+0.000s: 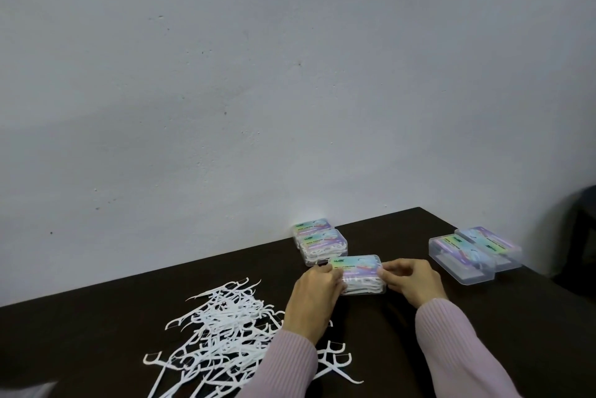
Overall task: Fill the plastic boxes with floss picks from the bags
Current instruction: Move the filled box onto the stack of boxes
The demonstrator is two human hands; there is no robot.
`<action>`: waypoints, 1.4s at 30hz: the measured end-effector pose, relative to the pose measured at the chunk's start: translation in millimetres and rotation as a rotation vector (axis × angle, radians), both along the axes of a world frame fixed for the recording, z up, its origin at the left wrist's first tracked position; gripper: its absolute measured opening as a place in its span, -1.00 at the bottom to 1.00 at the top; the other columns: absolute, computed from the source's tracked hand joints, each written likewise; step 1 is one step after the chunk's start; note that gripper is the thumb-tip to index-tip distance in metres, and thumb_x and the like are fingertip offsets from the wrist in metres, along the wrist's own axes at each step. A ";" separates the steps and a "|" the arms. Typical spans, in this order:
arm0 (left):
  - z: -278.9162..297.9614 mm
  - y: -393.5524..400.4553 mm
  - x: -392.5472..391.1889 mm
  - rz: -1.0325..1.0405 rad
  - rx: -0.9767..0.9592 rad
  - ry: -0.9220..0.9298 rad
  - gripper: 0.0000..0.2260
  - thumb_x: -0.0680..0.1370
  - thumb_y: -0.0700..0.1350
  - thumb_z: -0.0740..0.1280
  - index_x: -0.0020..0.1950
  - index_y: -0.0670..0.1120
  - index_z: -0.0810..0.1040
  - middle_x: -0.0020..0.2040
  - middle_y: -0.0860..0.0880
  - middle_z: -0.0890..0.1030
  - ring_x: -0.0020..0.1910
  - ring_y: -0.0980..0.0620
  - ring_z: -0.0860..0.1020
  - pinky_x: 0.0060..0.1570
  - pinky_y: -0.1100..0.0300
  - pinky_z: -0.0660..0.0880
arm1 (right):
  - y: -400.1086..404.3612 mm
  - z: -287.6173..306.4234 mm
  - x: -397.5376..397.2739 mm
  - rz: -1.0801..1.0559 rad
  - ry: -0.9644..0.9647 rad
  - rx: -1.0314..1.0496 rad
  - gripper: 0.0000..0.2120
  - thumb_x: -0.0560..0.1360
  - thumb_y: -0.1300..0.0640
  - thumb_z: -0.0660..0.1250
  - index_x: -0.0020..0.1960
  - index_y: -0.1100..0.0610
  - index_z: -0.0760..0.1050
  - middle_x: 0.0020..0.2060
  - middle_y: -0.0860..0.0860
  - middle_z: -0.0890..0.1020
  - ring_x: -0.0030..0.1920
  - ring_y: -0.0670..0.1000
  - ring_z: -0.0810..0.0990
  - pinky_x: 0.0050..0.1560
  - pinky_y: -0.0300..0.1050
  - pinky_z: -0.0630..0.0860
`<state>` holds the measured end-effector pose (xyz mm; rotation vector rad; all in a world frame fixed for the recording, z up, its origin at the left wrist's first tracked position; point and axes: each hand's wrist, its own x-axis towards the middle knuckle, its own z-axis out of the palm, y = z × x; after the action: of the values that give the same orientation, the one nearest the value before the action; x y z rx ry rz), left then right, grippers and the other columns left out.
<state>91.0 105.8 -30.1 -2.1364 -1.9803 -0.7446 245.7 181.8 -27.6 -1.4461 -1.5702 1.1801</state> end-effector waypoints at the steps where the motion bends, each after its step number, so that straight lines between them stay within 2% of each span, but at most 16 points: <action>1: -1.2 0.8 -0.1 -0.005 0.004 -0.004 -0.71 0.62 -0.08 0.19 0.32 -0.11 0.47 0.25 -0.06 0.53 0.22 0.06 0.48 0.24 0.22 0.41 | 0.2 -0.1 0.1 -0.001 0.011 -0.008 -0.78 0.44 0.25 0.36 0.09 0.18 0.53 0.06 0.12 0.58 -0.01 -0.01 0.52 0.15 -0.03 0.48; 6: -8.2 3.3 -2.3 0.014 0.059 -0.143 -0.70 0.58 -0.07 0.27 0.30 -0.07 0.49 0.26 0.02 0.52 0.21 0.15 0.47 0.22 0.37 0.35 | 2.3 -2.6 0.7 -0.020 0.082 -0.069 -0.79 0.42 0.27 0.38 0.05 0.17 0.55 0.04 0.12 0.59 0.00 0.02 0.53 0.19 0.03 0.48; 8: -10.2 5.0 -3.4 0.037 0.063 -0.270 -0.72 0.53 -0.07 0.35 0.23 -0.04 0.54 0.20 0.07 0.53 0.11 0.18 0.50 0.19 0.33 0.43 | 3.4 -3.4 2.0 -0.023 0.131 -0.111 -0.79 0.41 0.28 0.39 0.04 0.16 0.55 0.05 0.13 0.59 0.00 0.02 0.54 0.18 0.04 0.50; 10: -11.4 6.3 -4.3 0.050 0.060 -0.419 -0.75 0.48 -0.09 0.41 0.16 -0.03 0.57 0.13 0.07 0.55 0.02 0.19 0.53 0.10 0.27 0.51 | 4.3 -4.8 1.9 -0.012 0.151 -0.129 -0.79 0.42 0.26 0.39 0.05 0.15 0.55 0.06 0.13 0.58 0.01 0.03 0.54 0.18 0.04 0.50; 13: -11.6 6.9 -5.4 0.084 0.007 -0.627 -0.69 0.45 -0.10 0.45 0.18 -0.01 0.53 0.07 0.07 0.55 -0.05 0.19 0.55 -0.05 0.36 0.51 | 4.5 -4.5 -0.3 -0.011 0.157 -0.124 -0.78 0.45 0.23 0.36 0.09 0.16 0.53 0.09 0.13 0.57 0.06 0.05 0.54 0.20 0.05 0.49; 17: -9.9 7.5 -4.3 0.121 0.000 -0.742 -0.71 0.44 -0.13 0.46 0.14 -0.02 0.54 -0.02 0.07 0.58 -0.09 0.20 0.57 -0.17 0.42 0.50 | 1.7 -0.9 -2.6 0.035 0.132 -0.081 -0.72 0.44 0.26 0.37 0.14 0.16 0.51 0.09 0.10 0.55 0.03 -0.01 0.49 0.21 0.01 0.47; 20: -9.7 6.8 -4.4 0.130 0.036 -0.763 -0.70 0.44 -0.15 0.46 0.15 -0.05 0.56 -0.09 0.10 0.57 -0.11 0.21 0.57 -0.19 0.45 0.50 | -1.8 -0.6 -5.1 0.046 0.130 -0.011 -0.67 0.44 0.27 0.37 0.20 0.15 0.49 0.12 0.10 0.56 0.04 -0.03 0.49 0.19 -0.04 0.44; 23: -8.4 7.1 -4.0 0.137 0.066 -0.773 -0.68 0.45 -0.17 0.45 0.19 -0.08 0.56 -0.08 0.10 0.57 -0.11 0.23 0.56 -0.17 0.45 0.50 | -4.1 0.1 -9.7 0.030 0.167 0.022 -0.64 0.46 0.23 0.36 0.25 0.12 0.46 0.19 0.09 0.53 0.13 0.02 0.48 0.17 -0.04 0.44; 25: -7.3 7.7 -2.0 0.120 0.078 -0.771 -0.67 0.46 -0.18 0.44 0.22 -0.10 0.55 -0.04 0.07 0.59 -0.10 0.25 0.55 -0.15 0.47 0.49 | -4.4 0.3 -14.4 0.003 0.264 -0.008 -0.63 0.45 0.20 0.36 0.25 0.10 0.45 0.21 0.11 0.49 0.09 0.04 0.49 0.03 -0.05 0.53; 28: -5.9 8.9 3.3 0.082 0.086 -0.770 -0.66 0.49 -0.22 0.40 0.26 -0.12 0.53 0.09 -0.01 0.61 -0.09 0.28 0.55 -0.12 0.50 0.48 | -5.2 0.2 -21.5 -0.070 0.427 -0.064 -0.67 0.43 0.20 0.39 0.15 0.03 0.42 0.15 0.12 0.47 0.04 0.08 0.53 -0.20 -0.10 0.57; 32: 0.0 13.6 9.0 0.020 0.069 -0.783 -0.64 0.51 -0.27 0.36 0.31 -0.10 0.49 0.21 -0.02 0.56 -0.02 0.28 0.54 -0.12 0.53 0.44 | 3.2 0.3 -26.9 -0.215 0.434 0.023 -0.68 0.39 0.21 0.42 0.08 0.00 0.42 0.14 0.14 0.50 0.10 0.12 0.54 0.04 0.03 0.56; 35: 8.7 22.3 5.8 -0.029 -0.002 -0.760 -0.59 0.52 -0.29 0.33 0.36 -0.08 0.44 0.29 0.00 0.50 0.15 0.21 0.48 -0.09 0.59 0.40 | 15.4 7.6 -24.3 -0.253 0.526 -0.013 -0.69 0.41 0.27 0.39 0.11 0.06 0.44 0.17 0.17 0.50 0.09 0.13 0.55 -0.02 -0.05 0.56; 38: 17.5 32.5 -5.2 -0.054 -0.076 -0.646 -0.59 0.53 -0.26 0.33 0.37 -0.07 0.42 0.26 0.03 0.50 0.15 0.24 0.42 -0.08 0.63 0.31 | 36.3 14.1 -21.7 -0.307 0.568 0.037 -0.64 0.42 0.28 0.37 0.20 0.11 0.45 0.17 0.16 0.51 0.04 0.10 0.55 -0.08 -0.10 0.54; 42: 24.1 50.1 -27.8 0.009 -0.116 -0.560 -0.64 0.53 -0.25 0.31 0.32 -0.07 0.46 0.27 0.00 0.51 0.18 0.18 0.44 0.15 0.39 0.33 | 75.6 12.6 -27.2 -0.390 0.500 0.070 -0.62 0.44 0.26 0.37 0.24 0.13 0.43 0.21 0.17 0.50 0.12 0.14 0.54 0.00 -0.07 0.52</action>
<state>63.2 155.9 -6.0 -2.1444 -2.3308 -1.3814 218.6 257.4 -15.0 -1.2173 -0.9304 1.1244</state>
